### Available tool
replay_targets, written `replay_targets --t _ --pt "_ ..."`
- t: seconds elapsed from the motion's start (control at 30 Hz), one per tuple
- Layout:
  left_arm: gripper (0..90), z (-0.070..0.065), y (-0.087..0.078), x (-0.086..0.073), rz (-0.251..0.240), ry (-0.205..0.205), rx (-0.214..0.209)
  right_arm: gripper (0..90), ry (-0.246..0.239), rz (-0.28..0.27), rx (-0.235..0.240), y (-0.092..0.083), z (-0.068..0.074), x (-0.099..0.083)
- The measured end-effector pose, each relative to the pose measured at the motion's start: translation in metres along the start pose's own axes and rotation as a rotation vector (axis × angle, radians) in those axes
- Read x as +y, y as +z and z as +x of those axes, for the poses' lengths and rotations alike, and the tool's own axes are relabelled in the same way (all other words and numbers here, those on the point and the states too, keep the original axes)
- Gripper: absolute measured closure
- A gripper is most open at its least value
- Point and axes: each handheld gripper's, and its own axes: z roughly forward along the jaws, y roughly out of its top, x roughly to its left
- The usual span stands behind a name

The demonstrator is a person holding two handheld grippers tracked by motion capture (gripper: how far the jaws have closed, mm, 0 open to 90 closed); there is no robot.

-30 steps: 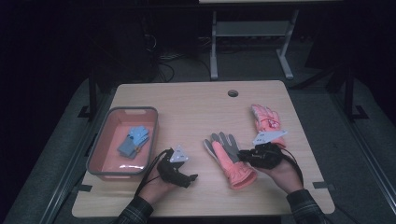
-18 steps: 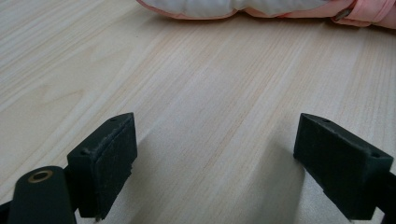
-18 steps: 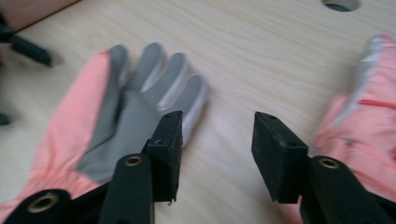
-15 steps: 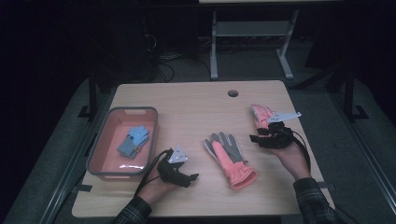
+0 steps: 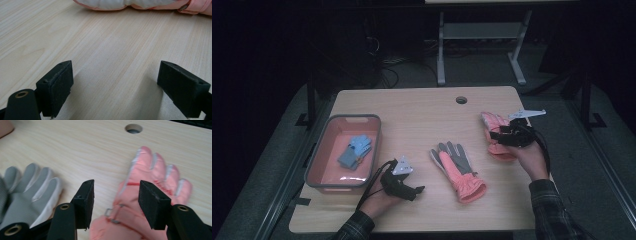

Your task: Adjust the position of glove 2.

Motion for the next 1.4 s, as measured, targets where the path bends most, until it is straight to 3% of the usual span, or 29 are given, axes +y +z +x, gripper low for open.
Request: replay_targets --t 0.13,0.37,0.5,0.77,1.0,1.07,1.23,1.4 --pt "12.8 0.000 0.000 0.000 0.000 0.000 0.000 46.6 0.037 -0.011 -0.037 0.004 -0.017 0.003" --pt "12.9 0.000 0.000 0.000 0.000 0.000 0.000 46.9 0.093 0.001 -0.075 0.016 -0.030 0.001" --pt "12.9 0.000 0.000 0.000 0.000 0.000 0.000 46.9 0.133 0.007 -0.077 0.027 -0.032 -0.002" --pt "12.9 0.000 0.000 0.000 -0.001 0.000 0.000 47.9 0.162 0.049 -0.086 0.045 -0.034 -0.007" --pt "12.9 0.000 0.000 0.000 -0.001 0.000 0.000 56.0 0.134 0.091 -0.098 0.054 -0.033 -0.014" --pt "12.8 0.000 0.000 0.000 -0.002 0.000 0.000 62.6 0.121 0.105 -0.107 0.056 -0.030 -0.015" --pt "12.9 0.000 0.000 0.000 0.000 0.000 0.000 81.1 0.087 0.101 -0.126 0.055 -0.028 -0.015" --pt "12.9 0.000 0.000 0.000 0.000 0.000 0.000 84.8 0.083 0.082 -0.121 0.050 -0.028 -0.016"
